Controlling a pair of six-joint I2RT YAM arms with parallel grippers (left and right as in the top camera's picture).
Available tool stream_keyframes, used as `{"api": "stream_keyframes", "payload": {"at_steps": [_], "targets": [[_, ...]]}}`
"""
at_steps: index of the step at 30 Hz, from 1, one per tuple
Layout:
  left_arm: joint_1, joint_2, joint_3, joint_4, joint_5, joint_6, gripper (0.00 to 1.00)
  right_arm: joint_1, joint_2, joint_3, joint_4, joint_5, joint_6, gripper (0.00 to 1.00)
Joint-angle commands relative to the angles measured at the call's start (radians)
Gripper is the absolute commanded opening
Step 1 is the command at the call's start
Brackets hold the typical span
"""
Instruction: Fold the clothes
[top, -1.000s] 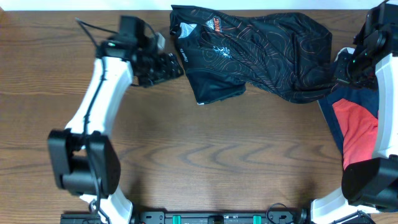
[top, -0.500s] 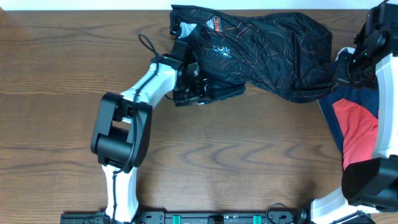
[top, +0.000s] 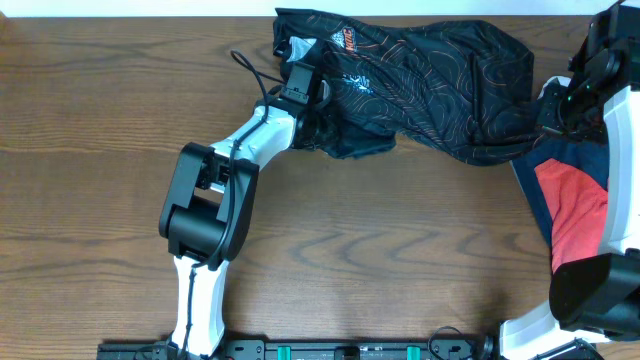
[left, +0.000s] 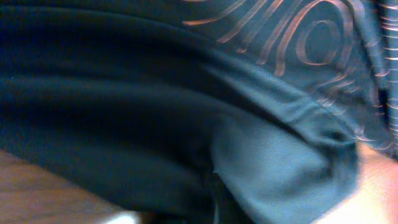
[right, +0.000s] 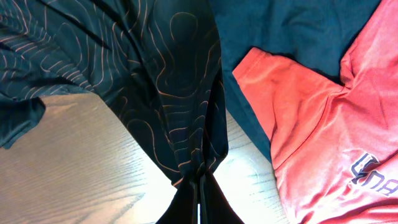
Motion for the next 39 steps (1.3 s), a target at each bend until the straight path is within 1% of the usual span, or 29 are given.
{"api": "stream_keyframes", "payload": {"at_steps": [1,5,11,14,17,20,23,28,32,36,39], "targets": [[0.017,0.013,-0.011,-0.034,-0.061,-0.006,0.06,0.005,-0.004,-0.001,0.002,0.013,-0.004,0.01],[0.056,-0.056,-0.011,-0.126,-0.066,0.046,0.06,0.005,-0.004,-0.002,0.002,0.013,-0.003,0.01],[0.175,-0.288,-0.011,-0.435,-0.219,0.08,0.06,0.006,-0.004,-0.002,-0.027,-0.002,-0.003,0.01],[0.243,-0.404,-0.011,-0.548,-0.219,0.123,0.06,0.006,-0.004,-0.007,-0.055,-0.007,-0.003,0.01],[0.292,-0.495,-0.011,-0.662,-0.218,0.124,0.06,0.006,-0.004,-0.028,-0.088,-0.045,-0.003,0.01],[0.311,-0.546,-0.011,-0.782,-0.218,0.124,0.06,0.006,-0.004,-0.078,-0.119,-0.047,-0.003,0.01],[0.309,-0.554,-0.012,-0.902,-0.22,0.124,0.06,0.005,-0.004,-0.15,-0.135,-0.044,-0.003,0.01],[0.312,-0.554,-0.026,-1.098,-0.259,0.124,0.06,0.005,-0.004,-0.322,-0.122,-0.038,-0.002,0.01],[0.312,-0.566,-0.046,-1.182,-0.31,0.124,0.06,-0.011,-0.005,-0.43,-0.108,0.053,0.062,0.01],[0.312,-0.616,-0.117,-1.177,-0.322,0.123,0.06,-0.057,-0.012,-0.48,-0.101,0.115,0.106,0.01],[0.312,-0.662,-0.195,-1.173,-0.322,0.12,0.06,-0.095,-0.025,-0.497,-0.1,0.123,0.11,0.01]]}}
